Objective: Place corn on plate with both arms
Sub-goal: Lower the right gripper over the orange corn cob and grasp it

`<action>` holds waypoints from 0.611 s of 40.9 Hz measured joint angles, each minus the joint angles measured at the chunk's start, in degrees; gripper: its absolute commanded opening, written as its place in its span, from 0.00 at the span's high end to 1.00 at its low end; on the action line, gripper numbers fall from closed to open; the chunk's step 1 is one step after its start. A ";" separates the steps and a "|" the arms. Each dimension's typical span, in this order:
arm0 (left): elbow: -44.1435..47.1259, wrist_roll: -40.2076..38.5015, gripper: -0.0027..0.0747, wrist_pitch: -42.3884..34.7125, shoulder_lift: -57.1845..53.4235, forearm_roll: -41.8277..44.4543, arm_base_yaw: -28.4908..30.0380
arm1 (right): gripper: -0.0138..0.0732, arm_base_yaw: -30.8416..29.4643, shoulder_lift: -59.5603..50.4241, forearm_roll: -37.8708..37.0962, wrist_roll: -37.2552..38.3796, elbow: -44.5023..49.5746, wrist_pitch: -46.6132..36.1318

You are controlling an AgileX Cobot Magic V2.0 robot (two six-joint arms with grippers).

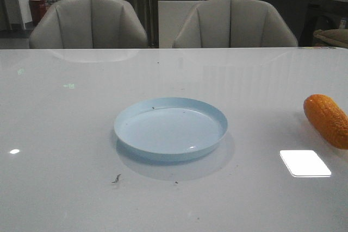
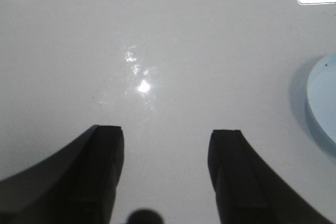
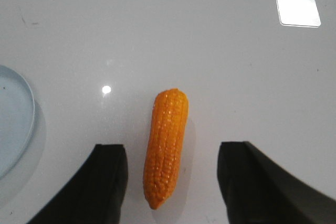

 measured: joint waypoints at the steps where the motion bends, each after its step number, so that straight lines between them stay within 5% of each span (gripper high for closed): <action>1: 0.42 0.00 0.42 -0.11 -0.26 -0.38 0.00 | 0.27 0.00 1.00 0.00 0.00 -1.79 0.93; 13: 0.76 0.00 0.42 -2.22 -0.61 -3.41 0.00 | 0.22 0.00 16.55 0.00 0.00 -18.61 7.78; 25: 0.76 0.00 0.42 -2.25 -0.61 -4.30 0.00 | 0.23 0.00 32.42 0.00 0.42 -23.63 8.83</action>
